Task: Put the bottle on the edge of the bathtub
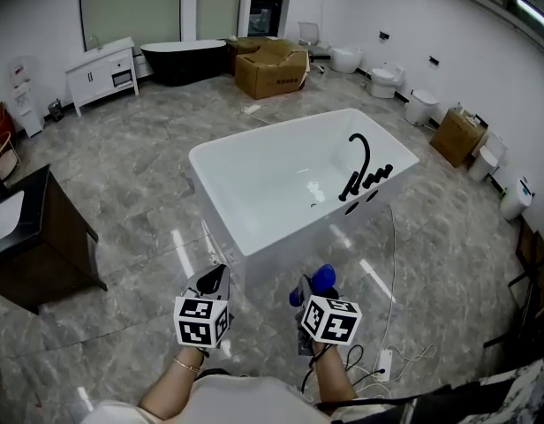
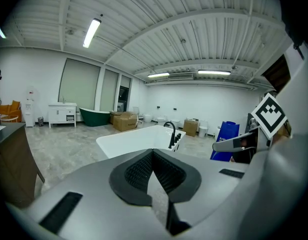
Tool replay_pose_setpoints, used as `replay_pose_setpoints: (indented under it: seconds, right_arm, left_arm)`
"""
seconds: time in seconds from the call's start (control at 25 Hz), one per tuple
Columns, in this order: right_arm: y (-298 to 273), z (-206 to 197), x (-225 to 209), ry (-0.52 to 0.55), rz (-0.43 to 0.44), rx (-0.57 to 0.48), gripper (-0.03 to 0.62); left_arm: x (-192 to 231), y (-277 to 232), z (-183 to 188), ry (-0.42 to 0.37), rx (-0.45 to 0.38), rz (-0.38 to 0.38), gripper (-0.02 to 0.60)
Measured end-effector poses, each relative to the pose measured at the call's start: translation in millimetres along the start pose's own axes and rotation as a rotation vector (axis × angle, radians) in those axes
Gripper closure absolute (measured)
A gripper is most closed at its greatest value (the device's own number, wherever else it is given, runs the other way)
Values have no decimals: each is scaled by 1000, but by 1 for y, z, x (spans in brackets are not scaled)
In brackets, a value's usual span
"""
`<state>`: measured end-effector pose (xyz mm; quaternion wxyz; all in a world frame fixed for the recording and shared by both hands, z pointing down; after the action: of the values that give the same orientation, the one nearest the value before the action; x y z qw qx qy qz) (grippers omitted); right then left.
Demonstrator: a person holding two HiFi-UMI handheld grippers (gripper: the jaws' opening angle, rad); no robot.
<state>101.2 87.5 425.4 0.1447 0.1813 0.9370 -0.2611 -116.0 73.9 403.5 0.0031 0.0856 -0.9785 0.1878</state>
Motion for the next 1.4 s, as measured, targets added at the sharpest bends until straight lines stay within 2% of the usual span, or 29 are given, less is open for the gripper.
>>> replay_pose_setpoints:
  seconds: [0.2, 0.52, 0.96, 1.4]
  right_arm:
    - [-1, -6, -7, -17, -8, 21, 424]
    - [-6, 3, -16, -23, -16, 8, 424]
    - [-34, 29, -34, -13, -39, -13, 424]
    - [-83, 61, -46, -11, -53, -3, 424]
  left_arm:
    - [-3, -4, -3, -3, 14, 2, 571]
    - [-4, -21, 6, -6, -12, 4, 571]
    - [-2, -69, 24, -5, -30, -27, 571]
    - [5, -131, 38, 2, 5, -64, 571]
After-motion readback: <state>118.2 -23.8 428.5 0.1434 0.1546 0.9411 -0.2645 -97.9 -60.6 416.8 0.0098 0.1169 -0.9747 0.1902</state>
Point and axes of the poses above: the fingertips, and each gripper's own axes: y backward along the fingers, x to its left, z out of its top, the point moved 2 cm from there along y, backward along the fingers, and after that the axes turned 14 degrees about z, right-handed, at the moved point
